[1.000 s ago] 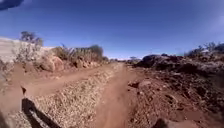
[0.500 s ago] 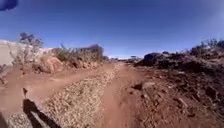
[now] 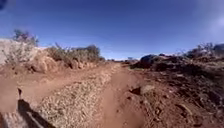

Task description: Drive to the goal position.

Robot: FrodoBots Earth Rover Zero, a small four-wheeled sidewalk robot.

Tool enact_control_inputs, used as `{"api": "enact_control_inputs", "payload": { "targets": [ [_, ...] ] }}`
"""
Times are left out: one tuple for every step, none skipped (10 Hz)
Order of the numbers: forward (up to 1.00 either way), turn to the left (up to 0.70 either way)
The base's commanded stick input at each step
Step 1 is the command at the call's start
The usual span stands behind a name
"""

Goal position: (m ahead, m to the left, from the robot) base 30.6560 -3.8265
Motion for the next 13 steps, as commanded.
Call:
{"api": "enact_control_inputs", "payload": {
  "targets": [
    [0.5,0.0],
    [0.5,0.0],
    [0.5,0.0],
    [0.5,0.0],
    [0.5,0.0],
    [0.5,0.0],
    [0.5,0.0],
    [0.5,0.0],
    [0.5,0.0],
    [0.5,0.0],
    [0.5,0.0],
    [0.5,0.0],
    [0.5,0.0]
  ]
}}
